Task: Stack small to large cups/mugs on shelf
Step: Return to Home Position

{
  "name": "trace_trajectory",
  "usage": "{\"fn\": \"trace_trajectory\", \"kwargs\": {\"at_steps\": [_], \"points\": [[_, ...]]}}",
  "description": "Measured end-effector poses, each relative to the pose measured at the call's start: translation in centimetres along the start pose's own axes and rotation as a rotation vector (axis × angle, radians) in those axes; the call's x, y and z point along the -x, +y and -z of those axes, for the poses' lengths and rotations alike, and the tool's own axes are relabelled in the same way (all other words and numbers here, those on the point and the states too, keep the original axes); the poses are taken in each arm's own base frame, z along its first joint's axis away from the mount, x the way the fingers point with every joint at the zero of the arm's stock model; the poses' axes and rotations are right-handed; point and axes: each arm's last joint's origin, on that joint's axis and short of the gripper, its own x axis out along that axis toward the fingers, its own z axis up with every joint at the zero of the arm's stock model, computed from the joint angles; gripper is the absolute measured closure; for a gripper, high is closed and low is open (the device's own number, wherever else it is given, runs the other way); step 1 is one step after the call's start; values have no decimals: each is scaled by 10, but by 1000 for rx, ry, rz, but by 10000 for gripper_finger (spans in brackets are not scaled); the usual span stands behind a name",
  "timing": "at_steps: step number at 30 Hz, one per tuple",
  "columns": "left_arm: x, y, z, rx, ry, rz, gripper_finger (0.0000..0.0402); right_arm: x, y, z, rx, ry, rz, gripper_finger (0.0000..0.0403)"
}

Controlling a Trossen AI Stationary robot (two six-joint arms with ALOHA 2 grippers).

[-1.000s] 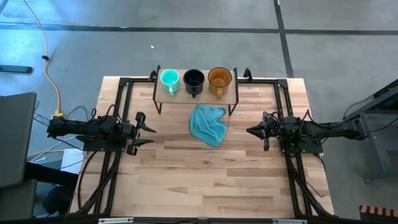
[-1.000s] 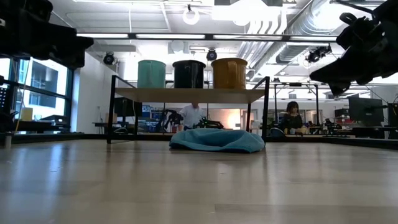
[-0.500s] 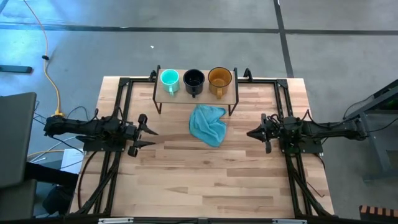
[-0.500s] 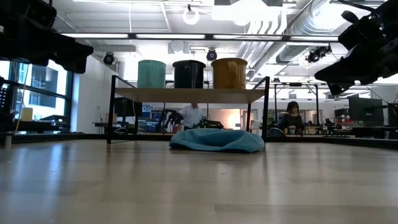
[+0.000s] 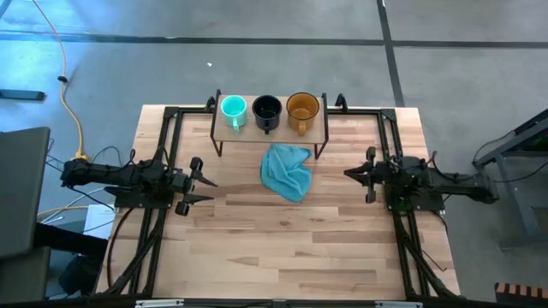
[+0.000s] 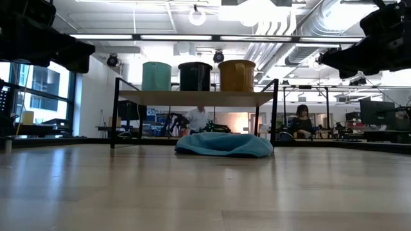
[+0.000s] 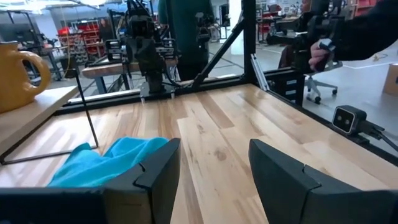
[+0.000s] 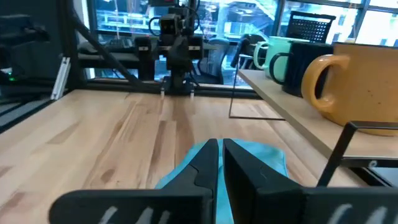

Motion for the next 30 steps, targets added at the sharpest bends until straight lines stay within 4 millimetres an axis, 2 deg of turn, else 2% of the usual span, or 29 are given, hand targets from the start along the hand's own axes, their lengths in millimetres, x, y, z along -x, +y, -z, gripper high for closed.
{"fn": "trace_trajectory", "kwargs": {"at_steps": [25, 30], "points": [[2, 0, -2, -88, -22, -9, 222, 0, 0, 0, 21, 2, -33, 387], [2, 1, -2, -98, -15, -43, 222, 0, 0, 1, -19, 5, -22, 387]]}}
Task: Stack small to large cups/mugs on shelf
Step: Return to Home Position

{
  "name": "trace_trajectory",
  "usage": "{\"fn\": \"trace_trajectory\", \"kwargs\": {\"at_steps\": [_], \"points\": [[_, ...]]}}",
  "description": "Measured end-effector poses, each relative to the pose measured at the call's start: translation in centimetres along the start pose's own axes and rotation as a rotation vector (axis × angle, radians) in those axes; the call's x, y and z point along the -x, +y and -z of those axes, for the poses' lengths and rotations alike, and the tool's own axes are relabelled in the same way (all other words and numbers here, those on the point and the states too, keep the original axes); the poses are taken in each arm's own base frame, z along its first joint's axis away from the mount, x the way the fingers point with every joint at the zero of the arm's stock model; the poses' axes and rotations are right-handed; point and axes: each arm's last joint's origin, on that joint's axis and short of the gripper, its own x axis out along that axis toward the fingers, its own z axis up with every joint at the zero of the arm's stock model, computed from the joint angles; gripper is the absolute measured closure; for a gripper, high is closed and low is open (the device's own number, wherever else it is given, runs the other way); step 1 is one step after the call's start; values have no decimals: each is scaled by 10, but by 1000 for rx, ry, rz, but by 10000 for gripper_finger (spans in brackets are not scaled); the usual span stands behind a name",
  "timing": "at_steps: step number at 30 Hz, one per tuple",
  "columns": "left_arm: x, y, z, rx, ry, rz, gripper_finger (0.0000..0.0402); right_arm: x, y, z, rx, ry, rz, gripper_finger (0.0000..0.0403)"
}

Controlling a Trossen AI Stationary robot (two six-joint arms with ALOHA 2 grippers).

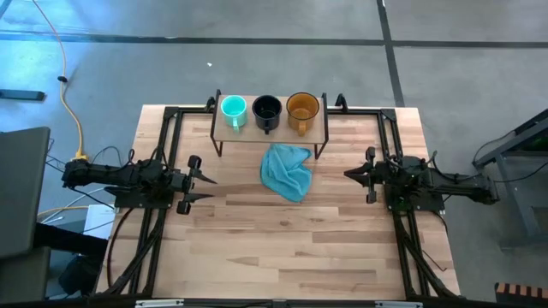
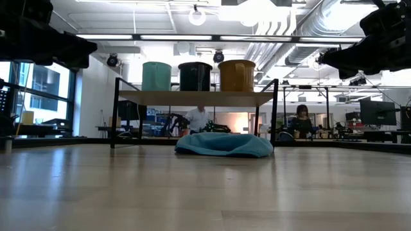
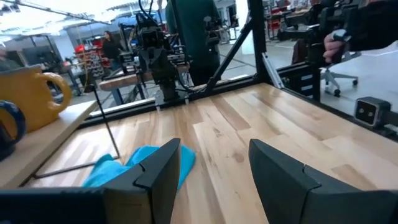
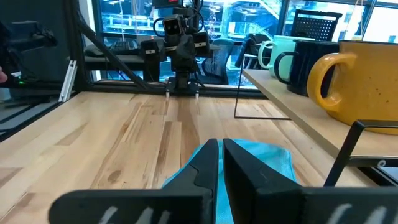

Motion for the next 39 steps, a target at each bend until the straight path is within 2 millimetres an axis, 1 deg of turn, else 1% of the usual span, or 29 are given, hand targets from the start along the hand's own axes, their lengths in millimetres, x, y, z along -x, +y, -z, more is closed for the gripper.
{"fn": "trace_trajectory", "kwargs": {"at_steps": [6, 21, 31, 39], "points": [[0, 2, -2, -41, -13, -43, 222, 0, 0, 0, 7, 0, 1, 387], [-1, 1, 3, 111, 33, -52, 222, 0, -1, 0, -1, 5, 23, 387], [-6, 0, 10, 173, 120, -42, 222, 0, -1, 0, -28, 5, 25, 387], [-8, -1, 13, 177, 156, -34, 222, 0, -1, 0, -28, 5, 26, 387]]}}
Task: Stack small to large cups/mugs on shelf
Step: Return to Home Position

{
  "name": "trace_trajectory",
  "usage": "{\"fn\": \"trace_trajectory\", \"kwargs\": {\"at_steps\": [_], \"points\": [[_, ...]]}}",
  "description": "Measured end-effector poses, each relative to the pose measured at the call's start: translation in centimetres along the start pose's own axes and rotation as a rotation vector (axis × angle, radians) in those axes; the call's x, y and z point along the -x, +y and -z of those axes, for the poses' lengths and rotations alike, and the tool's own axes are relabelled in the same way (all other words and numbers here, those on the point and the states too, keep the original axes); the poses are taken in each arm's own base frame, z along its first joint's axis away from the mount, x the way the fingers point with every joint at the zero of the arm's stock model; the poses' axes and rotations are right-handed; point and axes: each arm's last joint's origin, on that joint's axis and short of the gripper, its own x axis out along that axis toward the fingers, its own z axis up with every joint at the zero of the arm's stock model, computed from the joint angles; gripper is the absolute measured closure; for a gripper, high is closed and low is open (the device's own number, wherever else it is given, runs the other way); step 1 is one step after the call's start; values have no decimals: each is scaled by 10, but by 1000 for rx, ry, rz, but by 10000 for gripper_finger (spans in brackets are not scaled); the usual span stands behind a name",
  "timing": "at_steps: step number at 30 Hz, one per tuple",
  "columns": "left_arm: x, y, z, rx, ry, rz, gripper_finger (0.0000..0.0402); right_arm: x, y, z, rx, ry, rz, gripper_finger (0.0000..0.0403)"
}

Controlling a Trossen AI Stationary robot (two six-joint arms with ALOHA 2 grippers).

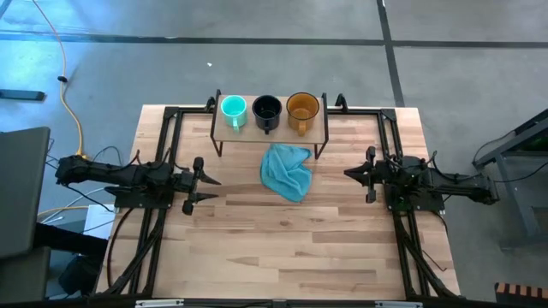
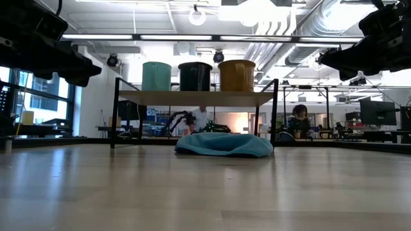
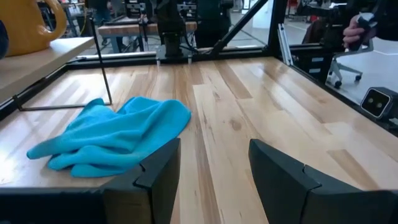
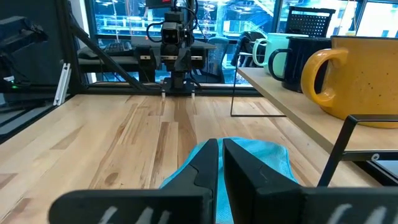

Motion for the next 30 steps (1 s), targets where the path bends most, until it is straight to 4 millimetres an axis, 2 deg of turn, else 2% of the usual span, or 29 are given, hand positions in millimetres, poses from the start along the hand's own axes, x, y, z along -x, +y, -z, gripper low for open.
{"fn": "trace_trajectory", "kwargs": {"at_steps": [19, 25, 30], "points": [[0, 0, 0, 0, 0, -1, 222, 0, 0, 0, 0, 0, 0, 387], [0, 3, -2, -12, -15, -113, 222, 0, 0, 0, 0, 0, 0, 387], [0, 3, -2, -12, -14, -113, 222, 0, 0, 0, 0, 0, 0, 387]]}}
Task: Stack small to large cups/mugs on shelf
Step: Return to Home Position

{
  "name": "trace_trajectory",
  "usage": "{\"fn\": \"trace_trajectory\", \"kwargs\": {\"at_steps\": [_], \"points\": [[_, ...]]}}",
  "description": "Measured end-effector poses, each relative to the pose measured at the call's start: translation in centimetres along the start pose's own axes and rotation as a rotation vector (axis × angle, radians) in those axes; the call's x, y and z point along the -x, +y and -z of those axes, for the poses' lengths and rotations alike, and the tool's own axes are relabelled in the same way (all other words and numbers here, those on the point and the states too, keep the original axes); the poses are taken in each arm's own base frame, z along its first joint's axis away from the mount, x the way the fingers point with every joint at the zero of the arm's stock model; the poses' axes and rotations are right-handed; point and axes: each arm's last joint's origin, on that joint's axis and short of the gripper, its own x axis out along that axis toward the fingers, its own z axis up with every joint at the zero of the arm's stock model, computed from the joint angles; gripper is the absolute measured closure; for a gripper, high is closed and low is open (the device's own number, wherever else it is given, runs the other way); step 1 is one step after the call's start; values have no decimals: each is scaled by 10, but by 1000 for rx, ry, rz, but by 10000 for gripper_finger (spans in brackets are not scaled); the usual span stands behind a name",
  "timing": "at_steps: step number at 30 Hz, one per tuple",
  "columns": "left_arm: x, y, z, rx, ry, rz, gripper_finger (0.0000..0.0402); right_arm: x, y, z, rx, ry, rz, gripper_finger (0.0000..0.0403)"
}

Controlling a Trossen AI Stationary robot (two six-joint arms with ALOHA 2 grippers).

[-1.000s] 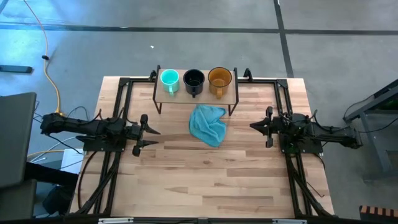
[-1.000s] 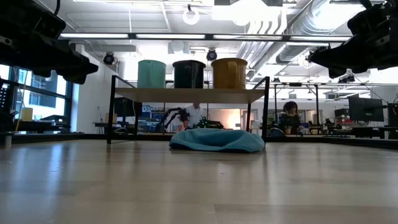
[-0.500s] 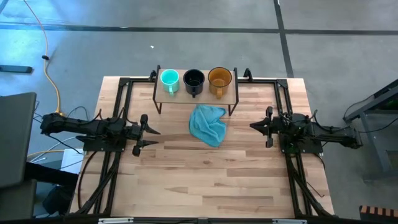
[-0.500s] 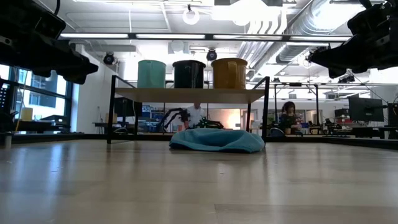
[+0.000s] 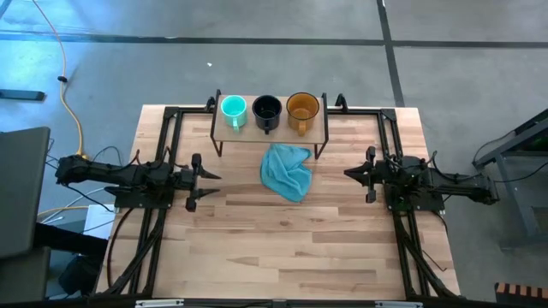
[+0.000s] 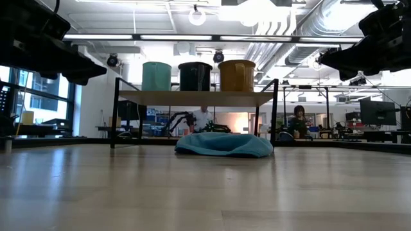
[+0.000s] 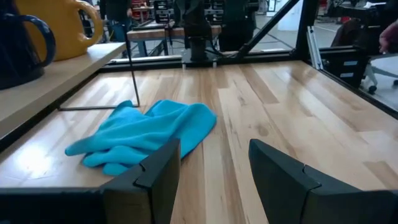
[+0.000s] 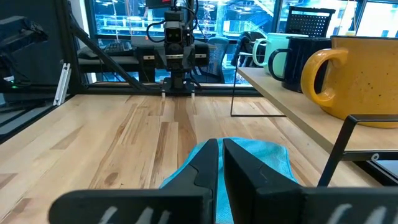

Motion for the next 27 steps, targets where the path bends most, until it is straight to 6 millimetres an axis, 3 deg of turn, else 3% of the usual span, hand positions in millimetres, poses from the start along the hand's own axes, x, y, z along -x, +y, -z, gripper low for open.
{"fn": "trace_trajectory", "kwargs": {"at_steps": [5, 9, 17, 21, 27], "points": [[0, 0, -1, -30, -6, -12, 222, 0, 0, 0, 0, 0, 0, 387], [1, 2, -11, 68, -113, -41, 222, 0, 0, 0, -75, 0, 0, 387], [12, 7, -23, 48, -265, -157, 222, 0, 0, 0, -192, 0, 0, 387], [18, 6, -28, 38, -331, -115, 222, 0, 0, 0, -192, 0, 0, 387], [16, 2, -23, 82, -289, 17, 222, 0, 0, 0, -192, 1, 1, 387]]}}
